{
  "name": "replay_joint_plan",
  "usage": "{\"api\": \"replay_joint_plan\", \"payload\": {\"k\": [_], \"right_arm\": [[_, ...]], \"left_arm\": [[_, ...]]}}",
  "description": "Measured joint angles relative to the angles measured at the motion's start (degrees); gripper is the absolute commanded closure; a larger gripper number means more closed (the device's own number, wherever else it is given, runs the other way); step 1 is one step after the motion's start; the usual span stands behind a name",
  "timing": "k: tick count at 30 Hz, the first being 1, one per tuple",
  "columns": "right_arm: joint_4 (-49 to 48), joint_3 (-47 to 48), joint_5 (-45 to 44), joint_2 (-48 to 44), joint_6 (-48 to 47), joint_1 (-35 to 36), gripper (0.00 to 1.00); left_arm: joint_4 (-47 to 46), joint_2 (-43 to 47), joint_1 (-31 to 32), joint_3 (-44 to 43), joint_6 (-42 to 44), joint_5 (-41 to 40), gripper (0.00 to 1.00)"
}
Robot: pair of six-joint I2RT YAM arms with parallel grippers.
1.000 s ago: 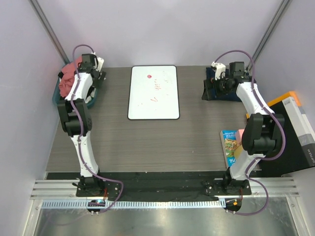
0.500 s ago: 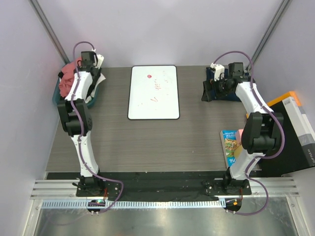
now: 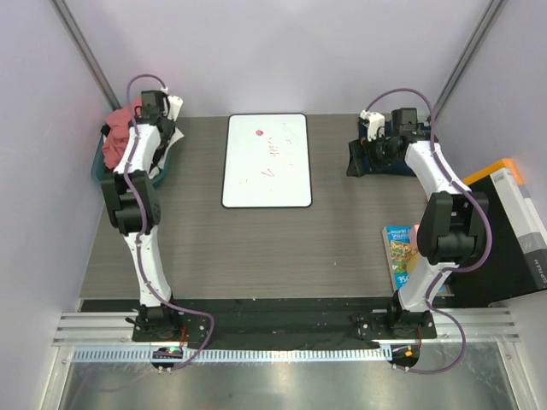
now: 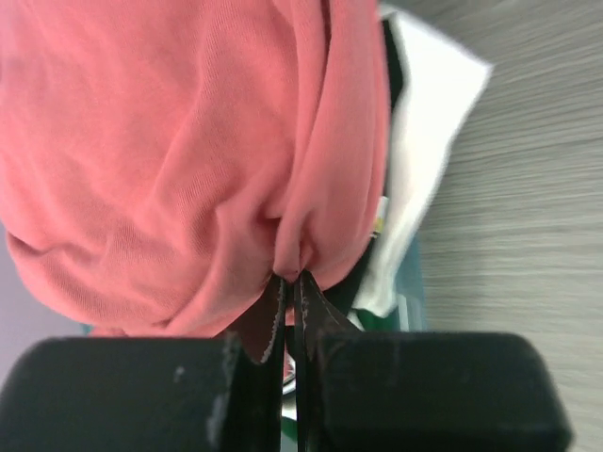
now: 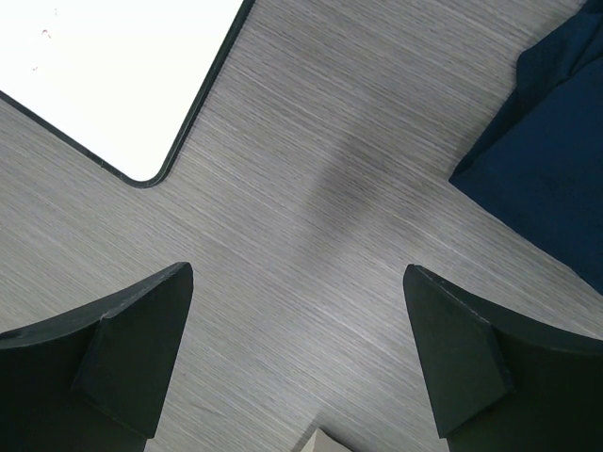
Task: Fold and stack the t-shirts
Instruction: Grab crumpled tshirt from bin with the left arm, then move the tshirt to the center of the board
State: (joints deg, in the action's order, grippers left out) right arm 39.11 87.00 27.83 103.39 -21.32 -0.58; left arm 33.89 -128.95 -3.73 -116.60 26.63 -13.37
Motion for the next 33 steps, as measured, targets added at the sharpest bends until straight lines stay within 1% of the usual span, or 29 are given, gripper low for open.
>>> {"api": "replay_joint_plan", "payload": {"k": [2, 5, 8, 10, 11, 12, 13, 15, 16, 18, 20, 23, 25, 28, 30, 33], "right_arm": [[0.0, 0.0, 0.0, 0.0, -0.3, 0.0, 0.00], [0.0, -0.1, 0.0, 0.0, -0.9, 0.0, 0.00], [0.0, -0.2, 0.0, -0.1, -1.1, 0.0, 0.00], [0.0, -0.2, 0.0, -0.1, -1.1, 0.1, 0.00], [0.0, -0.2, 0.1, -0.1, -1.1, 0.1, 0.00], [0.0, -0.1, 0.2, -0.1, -1.0, 0.1, 0.00], [0.0, 0.0, 0.3, -0.1, -1.0, 0.2, 0.00], [0.0, 0.6, 0.1, -0.1, -0.7, 0.6, 0.00], [-0.1, 1.1, 0.0, -0.1, -0.6, 1.0, 0.00], [-0.3, 2.4, -0.3, -0.1, -0.6, 1.9, 0.00], [-0.9, 3.3, -0.9, -0.2, -0.6, 2.5, 0.00], [-1.2, 3.4, -1.5, -1.0, -1.1, 3.0, 0.00], [-1.1, 3.3, -1.9, -1.8, -2.3, 3.0, 0.00], [-0.1, 3.1, -2.0, -2.9, -4.3, 3.0, 0.00], [2.4, 3.6, -1.3, -3.1, -7.1, 3.2, 0.00], [9.1, 5.6, 0.3, -1.8, -12.0, 4.0, 0.00]], "left_arm": [[0.8, 2.5, 0.0, 0.0, -1.7, 4.9, 1.00], [2.0, 8.3, 1.0, -0.4, -4.3, 14.3, 1.00], [4.6, 13.7, 4.7, -5.6, -7.2, 23.5, 1.00], [5.3, 16.2, 9.2, -10.1, -9.6, 30.7, 1.00], [5.4, 17.4, 12.8, -12.2, -11.3, 35.5, 0.85], [5.4, 18.2, 16.2, -13.4, -12.4, 39.2, 0.49], [5.4, 18.6, 19.1, -14.3, -13.1, 42.4, 0.01], [5.1, 18.8, 26.6, -15.4, -15.5, 49.6, 0.00], [5.6, 18.7, 29.5, -15.3, -16.2, 51.7, 0.00], [6.5, 18.0, 32.2, -14.8, -16.2, 52.9, 0.00], [7.8, 17.7, 31.8, -13.5, -15.6, 51.5, 0.00], [9.2, 18.3, 28.7, -8.5, -13.2, 46.2, 0.00], [10.1, 19.6, 26.7, -2.2, -10.0, 42.0, 0.00], [12.2, 21.4, 25.2, 7.1, -5.1, 38.4, 0.00], [14.3, 22.6, 25.4, 13.7, -0.7, 37.5, 0.00], [18.1, 23.0, 26.1, 19.1, 4.9, 37.5, 0.00]]}}
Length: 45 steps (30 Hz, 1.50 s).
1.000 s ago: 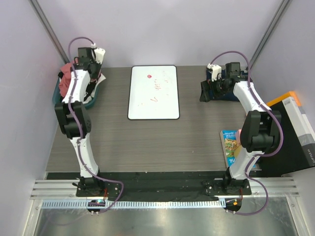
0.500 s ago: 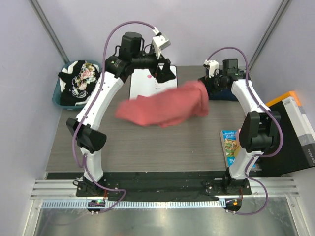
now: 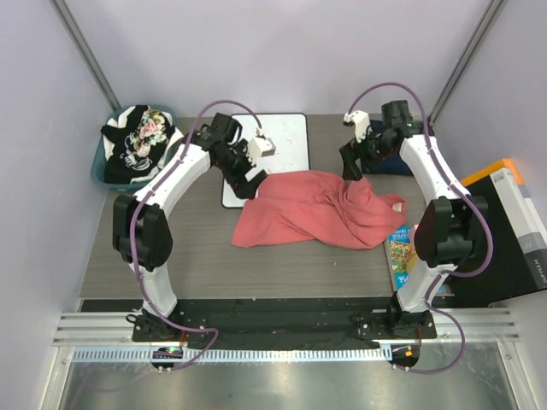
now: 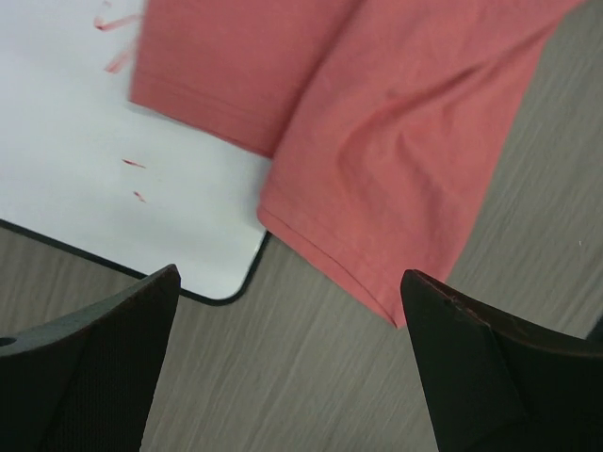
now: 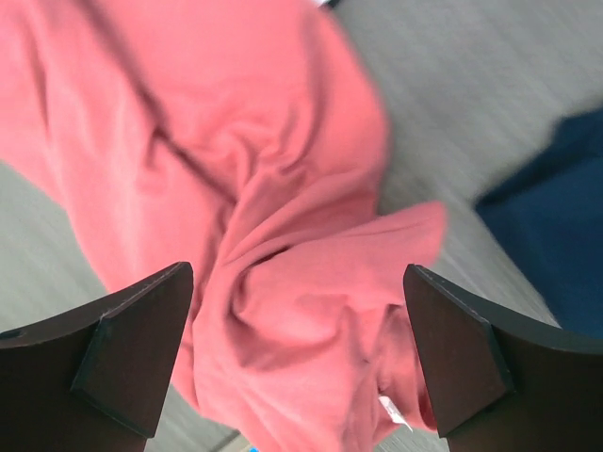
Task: Fold and stack the t-shirts
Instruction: Move the tshirt to the center of the board, then flatten out the tshirt
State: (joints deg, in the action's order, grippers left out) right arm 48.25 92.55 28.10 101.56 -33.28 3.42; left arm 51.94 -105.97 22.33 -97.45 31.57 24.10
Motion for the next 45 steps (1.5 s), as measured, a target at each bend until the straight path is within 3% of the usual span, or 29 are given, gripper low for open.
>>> {"api": "replay_joint_plan", "payload": {"k": [4, 10, 19, 26, 34, 39, 45], "right_arm": [[6.3, 0.7, 0.7, 2.2, -6.0, 2.5, 0.00], [7.1, -5.2, -1.6, 2.8, -9.1, 3.8, 0.00], [-3.6, -5.4, -8.2, 4.0, 0.0, 1.2, 0.00], [-8.3, -7.0, -11.5, 4.0, 3.9, 0.3, 0.01], [-8.2, -9.7, -12.3, 4.0, 5.0, -0.5, 0.00], [-7.0, -9.4, -12.1, 4.5, 5.0, -2.1, 0.00], [-6.0, -8.5, -11.9, 7.4, 5.9, -4.3, 0.00]], "left_arm": [[2.8, -0.1, 0.6, 3.2, 5.8, 0.5, 0.00], [1.1, -2.8, 0.7, 3.3, 9.8, -0.4, 0.00], [-15.3, -8.1, 0.7, 2.7, 10.7, -8.7, 0.00], [-20.9, -16.1, 0.9, -8.5, 10.7, -9.6, 0.00], [-18.8, -26.0, 2.9, -13.2, 14.4, -9.5, 0.00], [-15.5, -27.3, 3.6, -15.6, 17.0, -8.9, 0.00], [-13.2, -28.5, 3.7, -17.7, 19.0, -8.4, 0.11]]}}
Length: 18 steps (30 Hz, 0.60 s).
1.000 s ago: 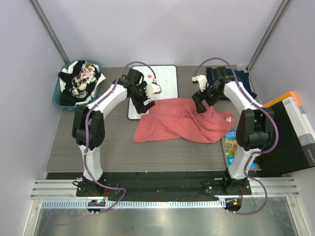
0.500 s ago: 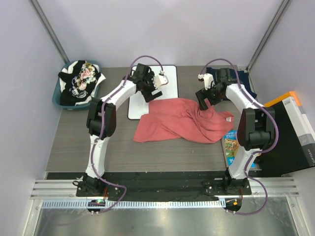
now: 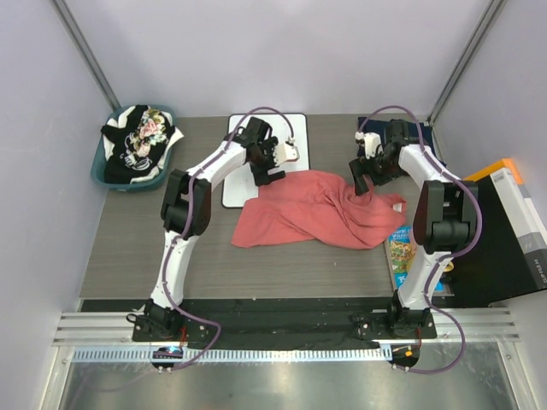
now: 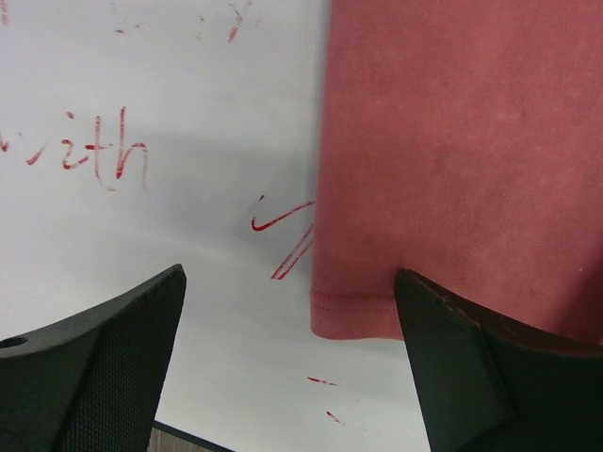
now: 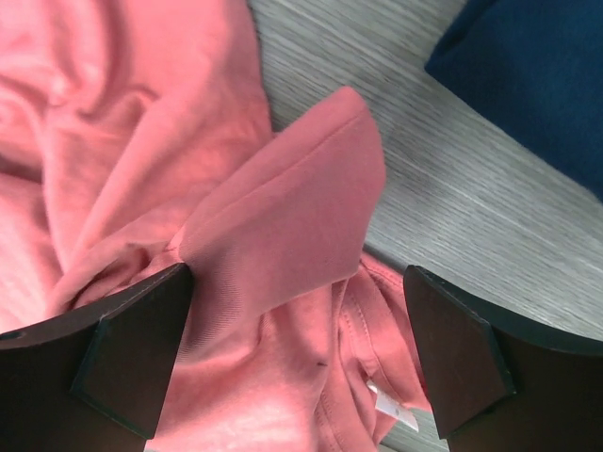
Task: Fold and stack the t-shirts
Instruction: Flatten out the tshirt
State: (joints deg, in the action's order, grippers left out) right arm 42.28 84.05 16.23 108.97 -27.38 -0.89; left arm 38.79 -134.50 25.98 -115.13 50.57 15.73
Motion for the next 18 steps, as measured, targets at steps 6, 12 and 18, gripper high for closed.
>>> {"api": "replay_joint_plan", "payload": {"k": [6, 12, 18], "right_arm": [[0.2, 1.9, 0.2, 3.7, 1.0, -0.8, 0.09], [1.5, 6.5, 1.7, 6.7, 1.2, -0.9, 0.99], [3.5, 12.1, 2.4, 8.7, 0.9, -0.8, 0.99]], "left_arm": [[2.2, -0.8, 0.1, -0.2, 3.1, 0.9, 0.63], [4.3, -1.2, 0.7, -0.2, 4.7, 0.9, 1.00], [3.9, -1.2, 0.7, -0.2, 2.1, 0.0, 1.00]]}}
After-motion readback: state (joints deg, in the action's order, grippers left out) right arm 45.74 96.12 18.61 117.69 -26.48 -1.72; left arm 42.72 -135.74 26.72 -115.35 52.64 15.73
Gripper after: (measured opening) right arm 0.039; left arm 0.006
